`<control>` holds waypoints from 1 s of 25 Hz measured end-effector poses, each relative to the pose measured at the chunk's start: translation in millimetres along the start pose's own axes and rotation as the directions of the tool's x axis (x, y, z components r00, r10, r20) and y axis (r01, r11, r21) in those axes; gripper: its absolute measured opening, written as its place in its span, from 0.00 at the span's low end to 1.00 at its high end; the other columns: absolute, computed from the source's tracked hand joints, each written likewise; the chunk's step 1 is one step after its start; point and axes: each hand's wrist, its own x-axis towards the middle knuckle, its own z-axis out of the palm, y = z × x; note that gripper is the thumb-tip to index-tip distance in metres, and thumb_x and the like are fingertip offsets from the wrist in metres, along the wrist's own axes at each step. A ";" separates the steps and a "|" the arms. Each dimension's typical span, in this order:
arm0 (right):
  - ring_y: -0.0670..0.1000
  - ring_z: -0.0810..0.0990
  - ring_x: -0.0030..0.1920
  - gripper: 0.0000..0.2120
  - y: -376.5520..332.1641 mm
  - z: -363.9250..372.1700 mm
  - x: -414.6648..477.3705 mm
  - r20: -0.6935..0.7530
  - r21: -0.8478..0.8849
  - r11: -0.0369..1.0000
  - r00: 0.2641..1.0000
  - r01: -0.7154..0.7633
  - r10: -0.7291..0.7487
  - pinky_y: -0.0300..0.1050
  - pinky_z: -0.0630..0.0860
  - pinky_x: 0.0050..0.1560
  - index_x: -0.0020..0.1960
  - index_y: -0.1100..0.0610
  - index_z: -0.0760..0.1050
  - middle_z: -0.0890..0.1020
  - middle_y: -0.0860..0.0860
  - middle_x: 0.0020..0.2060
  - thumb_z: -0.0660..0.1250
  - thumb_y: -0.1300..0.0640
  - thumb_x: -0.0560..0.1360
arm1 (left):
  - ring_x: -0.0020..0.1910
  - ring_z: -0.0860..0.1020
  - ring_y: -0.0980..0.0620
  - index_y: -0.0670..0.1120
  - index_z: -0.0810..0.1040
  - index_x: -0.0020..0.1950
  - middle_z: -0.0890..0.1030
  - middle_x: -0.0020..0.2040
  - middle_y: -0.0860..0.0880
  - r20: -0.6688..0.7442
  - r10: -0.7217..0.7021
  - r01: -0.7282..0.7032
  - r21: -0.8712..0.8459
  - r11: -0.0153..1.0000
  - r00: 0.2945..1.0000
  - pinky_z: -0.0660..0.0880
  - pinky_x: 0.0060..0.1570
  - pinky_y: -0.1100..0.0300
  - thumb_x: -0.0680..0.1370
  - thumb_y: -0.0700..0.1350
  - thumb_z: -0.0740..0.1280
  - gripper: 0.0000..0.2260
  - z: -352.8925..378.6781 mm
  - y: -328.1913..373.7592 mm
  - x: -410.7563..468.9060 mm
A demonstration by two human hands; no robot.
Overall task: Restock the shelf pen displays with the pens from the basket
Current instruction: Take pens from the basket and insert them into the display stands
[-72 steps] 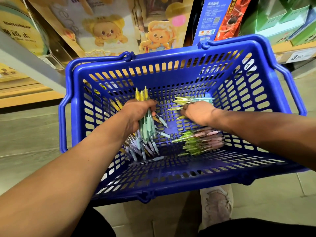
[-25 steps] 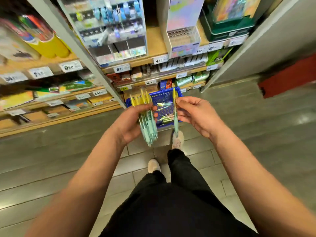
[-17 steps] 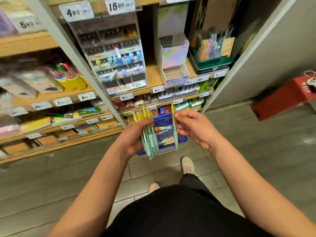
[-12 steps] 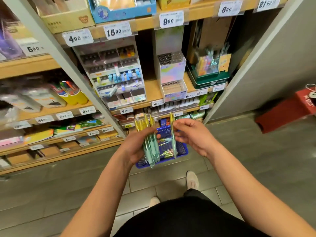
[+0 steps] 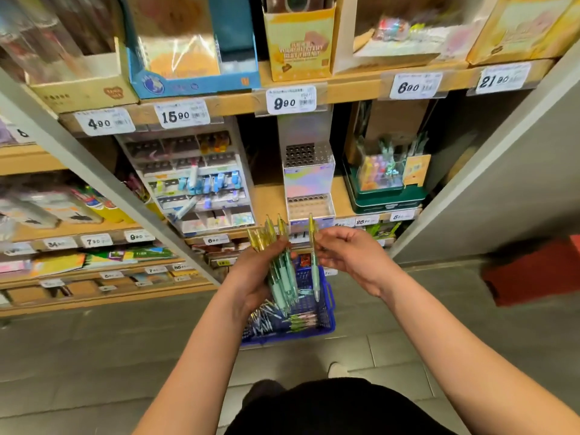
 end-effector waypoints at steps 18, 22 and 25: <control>0.48 0.82 0.40 0.04 -3.1 3.1 191.8 -0.170 0.037 0.979 0.966 0.202 -0.193 0.41 0.82 0.47 0.50 0.58 0.83 0.85 0.52 0.38 0.69 0.61 0.79 | 0.41 0.83 0.52 0.50 0.86 0.46 0.85 0.42 0.50 0.092 0.309 -0.320 0.141 0.937 0.946 0.77 0.43 0.59 0.80 0.46 0.71 0.05 -21.6 69.0 197.0; 0.51 0.84 0.42 0.04 -15.7 -7.4 225.0 -0.153 -0.027 0.957 0.945 0.290 -0.291 0.42 0.82 0.48 0.50 0.59 0.83 0.86 0.55 0.39 0.69 0.61 0.79 | 0.44 0.84 0.50 0.50 0.86 0.49 0.86 0.44 0.48 0.043 0.341 -0.344 0.106 0.933 0.939 0.78 0.53 0.50 0.79 0.46 0.72 0.03 -20.3 69.8 222.9; 0.51 0.87 0.45 0.03 -38.3 -8.5 250.8 -0.227 -0.057 0.917 0.889 0.396 -0.398 0.41 0.82 0.48 0.48 0.61 0.82 0.87 0.55 0.38 0.69 0.63 0.79 | 0.43 0.83 0.48 0.51 0.86 0.46 0.85 0.43 0.46 0.029 0.339 -0.340 0.087 0.936 0.940 0.79 0.51 0.49 0.79 0.47 0.73 0.03 -19.6 71.0 231.4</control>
